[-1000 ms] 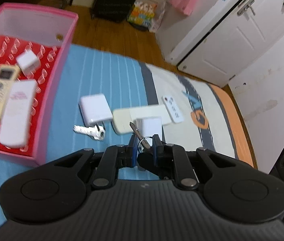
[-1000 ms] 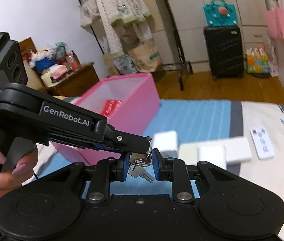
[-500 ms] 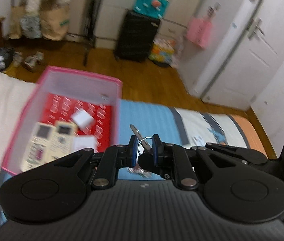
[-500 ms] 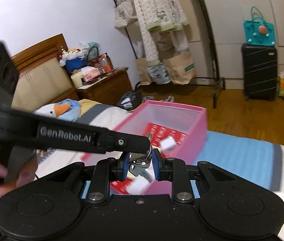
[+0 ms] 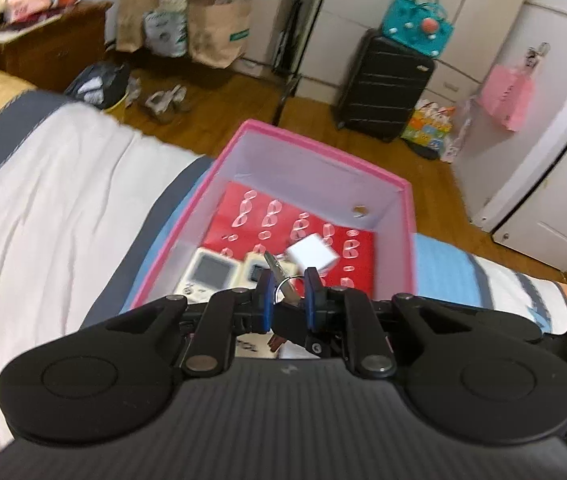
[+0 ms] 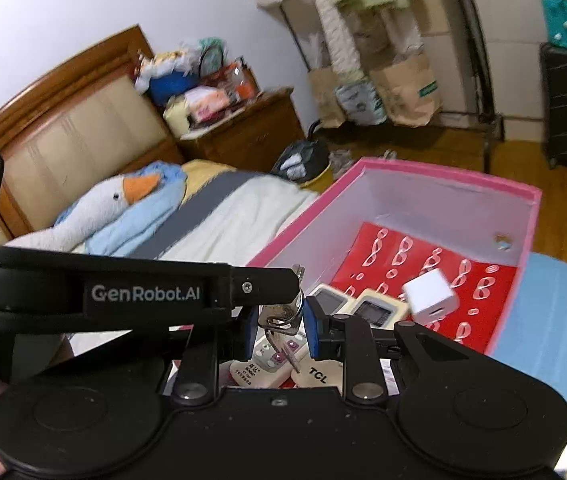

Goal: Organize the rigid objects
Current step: 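Carry the keys into the pink box and open the right tool, then move both tools back to the remaining items on the bed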

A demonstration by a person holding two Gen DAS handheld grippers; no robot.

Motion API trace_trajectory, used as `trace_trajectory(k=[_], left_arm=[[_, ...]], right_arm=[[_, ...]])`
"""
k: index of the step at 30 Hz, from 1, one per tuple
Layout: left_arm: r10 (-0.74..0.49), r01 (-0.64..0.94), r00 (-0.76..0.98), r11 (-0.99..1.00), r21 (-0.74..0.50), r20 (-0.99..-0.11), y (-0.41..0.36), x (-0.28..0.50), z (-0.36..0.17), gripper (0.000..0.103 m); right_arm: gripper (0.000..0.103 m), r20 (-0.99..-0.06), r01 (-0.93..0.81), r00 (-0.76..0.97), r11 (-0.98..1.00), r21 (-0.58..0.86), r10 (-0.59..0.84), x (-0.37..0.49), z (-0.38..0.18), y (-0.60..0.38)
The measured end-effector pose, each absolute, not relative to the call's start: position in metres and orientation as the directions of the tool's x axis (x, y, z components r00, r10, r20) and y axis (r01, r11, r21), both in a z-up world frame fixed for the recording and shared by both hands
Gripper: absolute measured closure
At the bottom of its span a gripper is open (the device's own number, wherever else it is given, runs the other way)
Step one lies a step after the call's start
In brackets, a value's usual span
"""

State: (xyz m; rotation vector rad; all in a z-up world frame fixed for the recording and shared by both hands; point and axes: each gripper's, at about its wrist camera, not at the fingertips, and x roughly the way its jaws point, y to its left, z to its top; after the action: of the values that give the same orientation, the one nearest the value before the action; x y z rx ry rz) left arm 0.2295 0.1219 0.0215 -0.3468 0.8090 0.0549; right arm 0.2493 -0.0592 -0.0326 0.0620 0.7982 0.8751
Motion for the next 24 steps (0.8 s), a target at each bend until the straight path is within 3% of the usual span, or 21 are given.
trace_trajectory(k=[8,12,19,24], left_arm=[[-0.009,-0.274,0.634,0.933,-0.235,-0.774,0.143,0.247,-0.023,0.084],[-0.038,-0.260,0.639,0.929,-0.263,-0.768,0.143,0.244,-0.025,0.057],[-0.117,-0.142,0.644,0.953,-0.269,-0.756,0.119,0.238,-0.001,0.056],[-0.227,-0.032,0.617,0.950,-0.312,-0.754,0.096,0.227,0.019,0.056]], right_arm=[[0.070,-0.679,-0.670,0.317,0.663,0.334,0.662,0.266,-0.064,-0.038],[0.068,-0.656,-0.675,0.324,0.653,0.344,0.681,0.255,-0.052,-0.065],[0.067,-0.612,-0.671,0.408,0.677,0.303,0.678,0.229,-0.004,-0.127],[0.067,-0.617,-0.684,0.471,0.703,0.195,0.631,0.203,0.023,-0.162]])
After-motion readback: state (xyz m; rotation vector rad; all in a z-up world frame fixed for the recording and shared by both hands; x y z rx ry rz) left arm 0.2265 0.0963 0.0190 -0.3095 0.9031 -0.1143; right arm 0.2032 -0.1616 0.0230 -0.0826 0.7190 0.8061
